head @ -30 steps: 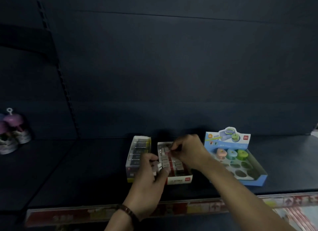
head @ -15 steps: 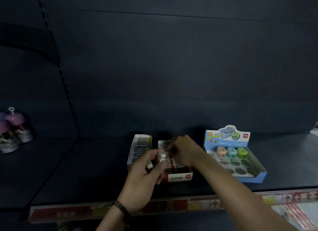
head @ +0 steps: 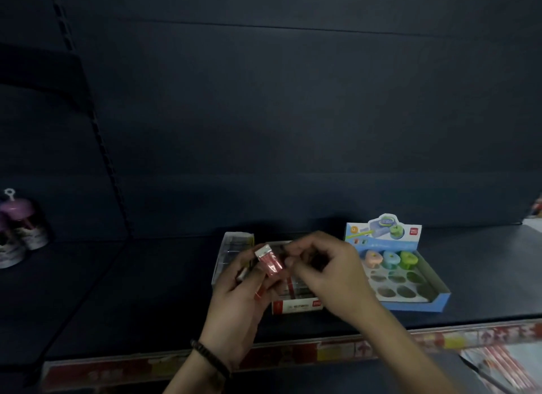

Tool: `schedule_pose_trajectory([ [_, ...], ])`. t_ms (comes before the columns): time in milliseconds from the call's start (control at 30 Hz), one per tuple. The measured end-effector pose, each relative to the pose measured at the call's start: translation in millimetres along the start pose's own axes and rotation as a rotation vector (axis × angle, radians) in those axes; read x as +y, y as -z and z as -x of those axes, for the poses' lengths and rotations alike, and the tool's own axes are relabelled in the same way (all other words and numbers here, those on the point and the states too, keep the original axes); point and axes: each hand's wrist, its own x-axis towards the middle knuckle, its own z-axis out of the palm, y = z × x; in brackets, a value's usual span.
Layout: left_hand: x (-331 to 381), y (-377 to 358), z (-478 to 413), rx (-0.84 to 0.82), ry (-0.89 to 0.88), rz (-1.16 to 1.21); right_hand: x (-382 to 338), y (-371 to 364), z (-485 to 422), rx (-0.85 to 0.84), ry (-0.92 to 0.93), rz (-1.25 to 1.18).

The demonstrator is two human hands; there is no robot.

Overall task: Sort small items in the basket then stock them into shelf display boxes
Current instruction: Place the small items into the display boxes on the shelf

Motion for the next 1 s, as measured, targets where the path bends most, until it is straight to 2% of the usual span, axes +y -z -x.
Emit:
schedule_pose_trajectory([
  [167, 0, -7, -2, -0.043, 0.005, -0.056, 2, -4, 4, -0.008, 0.083, 0.158],
  [367, -2, -8, -7, -0.110, 0.070, -0.172, 16, -1, 3, 0.034, 0.129, 0.218],
  [700, -7, -13, -6, -0.129, 0.090, -0.208, 24, -10, 6, 0.057, -0.005, -0.236],
  [833, -8, -12, -10, -0.095, 0.096, -0.170, 25, -8, 5, 0.095, -0.022, -0.314],
  [1000, -11, -6, -16, -0.073, 0.013, -0.241, 33, -2, 6, 0.063, -0.049, -0.338],
])
